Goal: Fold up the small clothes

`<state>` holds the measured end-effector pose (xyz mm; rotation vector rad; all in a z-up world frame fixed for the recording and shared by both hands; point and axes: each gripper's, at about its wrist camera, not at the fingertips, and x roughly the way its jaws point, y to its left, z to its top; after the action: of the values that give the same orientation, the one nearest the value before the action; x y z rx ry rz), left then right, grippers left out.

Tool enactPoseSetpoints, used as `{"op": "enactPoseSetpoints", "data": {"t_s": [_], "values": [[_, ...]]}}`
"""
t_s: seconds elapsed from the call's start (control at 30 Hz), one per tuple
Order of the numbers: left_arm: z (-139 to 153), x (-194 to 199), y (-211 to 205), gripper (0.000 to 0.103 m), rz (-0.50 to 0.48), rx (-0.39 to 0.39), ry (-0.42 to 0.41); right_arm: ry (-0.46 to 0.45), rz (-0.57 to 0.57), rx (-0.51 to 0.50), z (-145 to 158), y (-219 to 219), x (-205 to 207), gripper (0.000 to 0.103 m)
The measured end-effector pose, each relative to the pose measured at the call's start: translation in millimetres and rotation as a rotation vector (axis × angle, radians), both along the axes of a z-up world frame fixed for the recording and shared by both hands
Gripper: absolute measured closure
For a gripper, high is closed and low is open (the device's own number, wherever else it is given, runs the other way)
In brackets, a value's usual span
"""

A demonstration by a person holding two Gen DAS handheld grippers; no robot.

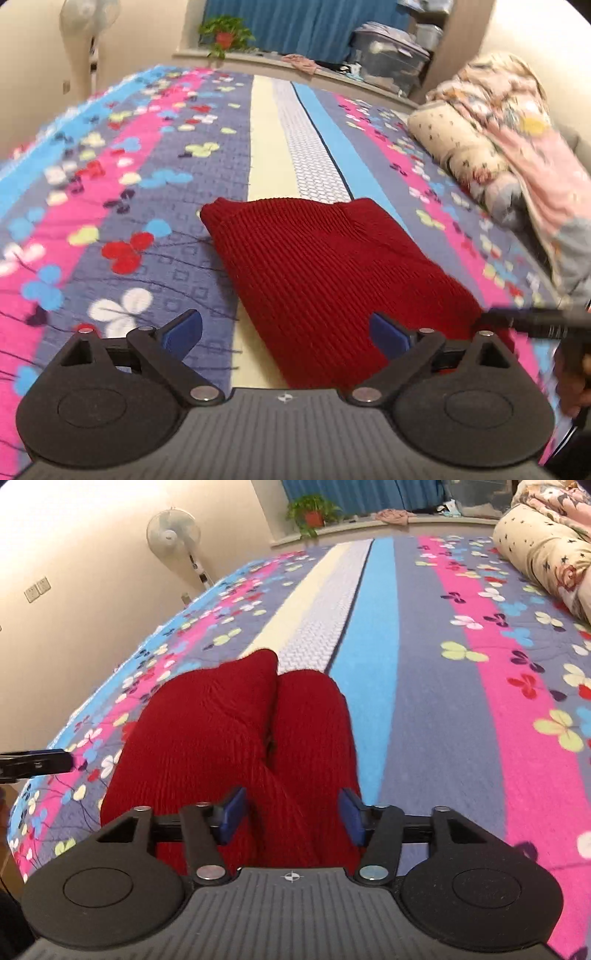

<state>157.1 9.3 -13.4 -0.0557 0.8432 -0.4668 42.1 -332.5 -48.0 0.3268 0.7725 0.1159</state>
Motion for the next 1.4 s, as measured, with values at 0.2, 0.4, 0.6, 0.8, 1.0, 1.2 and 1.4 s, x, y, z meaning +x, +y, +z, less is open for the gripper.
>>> {"op": "enactPoseSetpoints", "data": {"t_s": [0.2,0.4,0.6,0.8,1.0,1.2,1.4], "values": [[-46.1,32.7,13.0,0.003,0.084,-0.232,0.254,0.162,-0.019,0.037,-40.8,-4.5,19.5,0.017],[-74.0,70.6,16.3,0.003,0.145,-0.302,0.353,0.198,-0.01,0.107,-55.3,-10.7,28.6,0.013],[-102.2,96.2,10.7,0.002,0.179,-0.43,0.432,0.196,0.024,0.13,-57.1,-12.2,34.5,0.018],[-108.7,99.7,-0.5,0.01,0.194,-0.454,0.383,0.165,0.043,0.151,-54.5,-10.6,35.8,0.04],[-76.6,87.4,1.6,0.045,0.146,-0.396,0.264,0.072,0.03,0.174,-42.1,-10.6,23.1,0.066],[-22.4,62.5,16.3,0.047,0.153,-0.307,0.042,-0.011,0.05,0.179,-24.5,18.1,16.6,0.072],[-8.9,63.3,69.9,0.04,0.258,-0.272,0.008,-0.079,0.133,0.154,-9.5,72.6,19.6,0.073]]}}
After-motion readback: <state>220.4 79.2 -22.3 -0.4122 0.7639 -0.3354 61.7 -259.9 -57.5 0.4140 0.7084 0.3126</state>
